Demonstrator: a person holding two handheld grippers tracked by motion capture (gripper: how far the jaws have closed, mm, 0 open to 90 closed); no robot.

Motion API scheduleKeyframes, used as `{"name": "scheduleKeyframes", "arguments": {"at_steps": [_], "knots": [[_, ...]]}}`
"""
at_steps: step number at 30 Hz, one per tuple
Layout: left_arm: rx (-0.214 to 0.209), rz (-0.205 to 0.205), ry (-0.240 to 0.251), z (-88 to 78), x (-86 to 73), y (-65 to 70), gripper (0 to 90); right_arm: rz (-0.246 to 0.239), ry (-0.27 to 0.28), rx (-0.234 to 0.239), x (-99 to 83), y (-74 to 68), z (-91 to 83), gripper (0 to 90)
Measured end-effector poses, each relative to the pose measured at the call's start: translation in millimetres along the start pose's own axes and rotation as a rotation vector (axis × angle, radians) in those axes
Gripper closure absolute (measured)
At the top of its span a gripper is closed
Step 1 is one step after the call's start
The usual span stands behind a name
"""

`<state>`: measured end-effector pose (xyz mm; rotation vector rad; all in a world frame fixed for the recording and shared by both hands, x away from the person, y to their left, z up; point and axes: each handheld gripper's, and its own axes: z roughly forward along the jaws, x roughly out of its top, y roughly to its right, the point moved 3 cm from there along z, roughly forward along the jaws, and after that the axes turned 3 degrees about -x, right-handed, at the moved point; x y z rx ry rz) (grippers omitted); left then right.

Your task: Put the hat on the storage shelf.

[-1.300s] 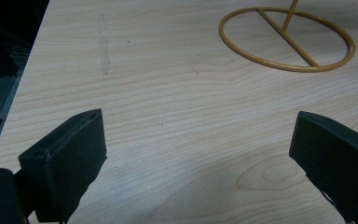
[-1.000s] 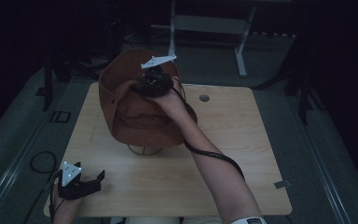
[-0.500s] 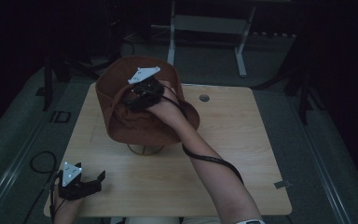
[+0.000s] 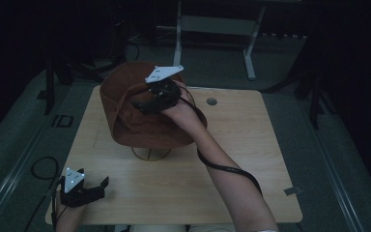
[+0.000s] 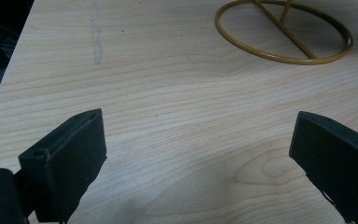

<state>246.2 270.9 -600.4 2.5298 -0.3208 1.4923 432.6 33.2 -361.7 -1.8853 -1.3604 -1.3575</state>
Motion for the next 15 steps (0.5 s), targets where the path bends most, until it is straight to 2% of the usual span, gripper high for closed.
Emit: {"name": "scheduleKeyframes", "arguments": {"at_steps": [6,8,15], "knots": [[0.001,0.000,0.000,0.1,0.1,0.6,4.3,0.054,-0.012,-0.008,-10.7,5.5,-26.8,14.7],[0.004,0.001,0.001,0.2,0.0,0.6,4.3,0.043,-0.004,-0.017,-15.9,6.4,-36.9,14.7],[0.009,-0.003,-0.002,0.2,-0.1,1.0,4.3,0.058,0.029,-0.020,-39.3,9.3,-76.2,14.5]]}}
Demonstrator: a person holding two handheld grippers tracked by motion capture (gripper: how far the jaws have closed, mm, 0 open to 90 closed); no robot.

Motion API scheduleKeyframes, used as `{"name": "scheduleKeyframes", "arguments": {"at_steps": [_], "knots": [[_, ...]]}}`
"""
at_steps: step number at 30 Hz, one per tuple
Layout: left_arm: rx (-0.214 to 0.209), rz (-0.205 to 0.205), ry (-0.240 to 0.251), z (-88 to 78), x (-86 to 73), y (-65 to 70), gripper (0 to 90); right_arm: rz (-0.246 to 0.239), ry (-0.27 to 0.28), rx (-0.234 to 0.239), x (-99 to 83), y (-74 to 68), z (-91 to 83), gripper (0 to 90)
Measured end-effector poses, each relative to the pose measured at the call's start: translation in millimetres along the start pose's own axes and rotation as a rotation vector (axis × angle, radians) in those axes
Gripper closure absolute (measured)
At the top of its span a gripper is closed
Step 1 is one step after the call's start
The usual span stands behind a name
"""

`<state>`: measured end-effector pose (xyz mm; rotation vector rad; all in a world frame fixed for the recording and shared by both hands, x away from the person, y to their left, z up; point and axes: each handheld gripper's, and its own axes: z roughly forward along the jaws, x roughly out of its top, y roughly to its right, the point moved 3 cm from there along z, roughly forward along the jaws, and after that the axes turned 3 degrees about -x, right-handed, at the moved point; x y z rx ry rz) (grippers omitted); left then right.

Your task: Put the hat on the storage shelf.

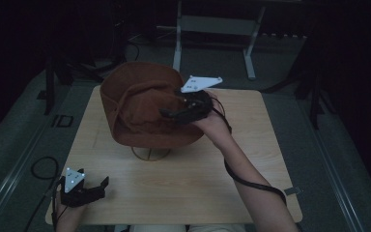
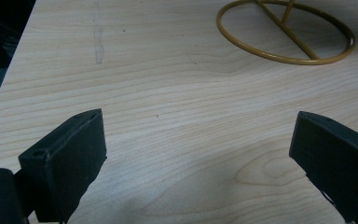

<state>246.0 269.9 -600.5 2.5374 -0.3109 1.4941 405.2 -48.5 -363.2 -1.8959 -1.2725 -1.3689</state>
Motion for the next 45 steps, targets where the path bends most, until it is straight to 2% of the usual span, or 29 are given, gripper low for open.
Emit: {"name": "scheduleKeyframes", "arguments": {"at_steps": [8,10,11,21,25,28,31,36,40,42,45], "knots": [[0.008,-0.002,0.000,0.2,-0.4,1.0,4.3,0.017,0.018,-0.004,-28.6,4.7,-42.9,14.5],[0.007,-0.001,0.000,-0.2,-0.6,1.4,4.3,0.019,0.020,-0.005,-32.4,4.5,-47.9,14.5],[0.009,0.000,0.000,-0.3,-0.6,1.4,4.3,0.026,0.023,-0.004,-40.8,4.7,-57.8,14.5],[0.017,0.000,-0.004,-0.5,-1.1,1.5,4.3,0.065,-0.001,-0.033,-89.4,6.0,-93.5,14.7],[0.017,-0.003,0.000,-2.1,-0.9,1.8,4.3,0.089,0.018,-0.052,-110.9,7.7,-104.1,15.1],[0.017,0.000,0.003,-2.1,-1.0,2.6,4.4,0.092,0.006,-0.074,-127.3,9.3,-107.0,15.1],[0.016,0.005,0.000,-1.9,-1.0,2.8,4.3,0.111,-0.013,-0.066,-147.8,10.5,-107.4,15.0],[0.019,0.006,0.000,-1.9,-1.1,3.0,4.3,0.155,-0.057,-0.065,-186.7,11.4,-103.3,14.9],[0.012,0.014,0.001,-1.7,-1.1,4.0,4.3,0.195,-0.069,-0.067,-217.0,12.8,-100.1,15.0],[0.013,0.017,-0.004,-1.4,-1.3,4.0,4.3,0.197,-0.069,-0.079,-231.0,13.4,-98.4,15.0],[0.016,0.013,0.000,-1.6,-1.1,3.3,4.3,0.204,-0.107,-0.086,-248.9,12.6,-95.3,15.0]]}}
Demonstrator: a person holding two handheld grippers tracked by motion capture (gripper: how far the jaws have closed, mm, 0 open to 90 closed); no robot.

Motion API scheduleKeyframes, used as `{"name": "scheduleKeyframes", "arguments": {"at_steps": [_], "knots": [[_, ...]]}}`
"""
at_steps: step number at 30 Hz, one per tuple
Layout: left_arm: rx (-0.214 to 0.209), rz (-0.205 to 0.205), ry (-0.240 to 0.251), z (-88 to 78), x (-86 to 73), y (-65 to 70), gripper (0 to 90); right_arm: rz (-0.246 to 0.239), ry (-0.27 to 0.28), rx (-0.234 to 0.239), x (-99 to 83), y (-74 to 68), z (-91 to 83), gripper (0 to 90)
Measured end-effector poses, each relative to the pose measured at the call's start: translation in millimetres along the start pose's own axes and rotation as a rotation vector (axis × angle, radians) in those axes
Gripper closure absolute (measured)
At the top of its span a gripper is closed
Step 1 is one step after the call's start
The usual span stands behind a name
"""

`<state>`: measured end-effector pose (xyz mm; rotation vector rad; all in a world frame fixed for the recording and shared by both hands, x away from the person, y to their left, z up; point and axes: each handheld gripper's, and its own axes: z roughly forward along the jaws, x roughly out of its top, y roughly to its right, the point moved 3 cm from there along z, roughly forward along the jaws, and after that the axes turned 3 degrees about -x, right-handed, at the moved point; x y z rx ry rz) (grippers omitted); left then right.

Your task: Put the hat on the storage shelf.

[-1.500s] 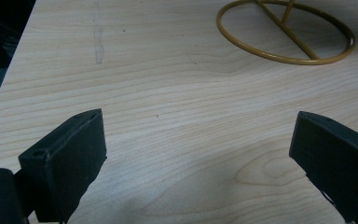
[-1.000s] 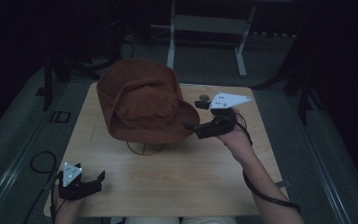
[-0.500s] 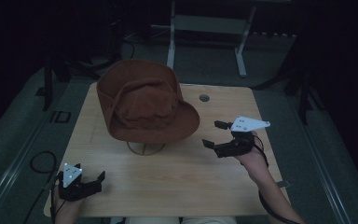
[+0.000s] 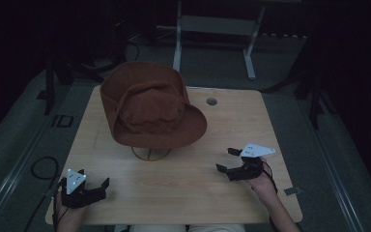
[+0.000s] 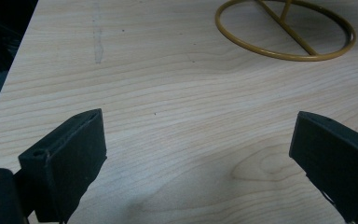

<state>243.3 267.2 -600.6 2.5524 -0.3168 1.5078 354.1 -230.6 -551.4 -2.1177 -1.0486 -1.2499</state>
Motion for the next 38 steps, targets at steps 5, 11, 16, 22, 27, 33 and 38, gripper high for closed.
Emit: {"name": "scheduleKeyframes", "arguments": {"at_steps": [5,11,16,22,27,33,38], "knots": [[0.000,0.000,0.005,-0.3,-0.2,0.1,4.3,0.029,-0.001,-0.007,-16.8,3.8,-2.6,14.2],[0.003,0.008,0.005,-0.1,0.0,0.7,4.3,0.028,-0.004,-0.057,-35.0,8.2,-10.5,13.8],[0.001,0.012,0.003,0.0,-0.3,1.1,4.3,0.025,-0.009,-0.094,-41.4,9.0,-20.7,13.8],[-0.001,0.014,0.004,0.0,-0.5,1.3,4.3,0.024,-0.038,-0.125,-53.8,10.5,-33.0,13.8],[-0.001,0.015,0.004,-0.1,-0.5,1.6,4.3,0.024,-0.017,-0.163,-59.5,13.6,-44.3,13.8],[0.003,0.016,0.007,-0.4,-0.4,1.8,4.3,0.012,-0.018,-0.175,-62.5,16.6,-46.5,13.9],[-0.003,0.009,0.013,-0.7,-0.3,1.5,4.3,-0.003,-0.031,-0.174,-63.0,15.0,-44.1,13.9]]}}
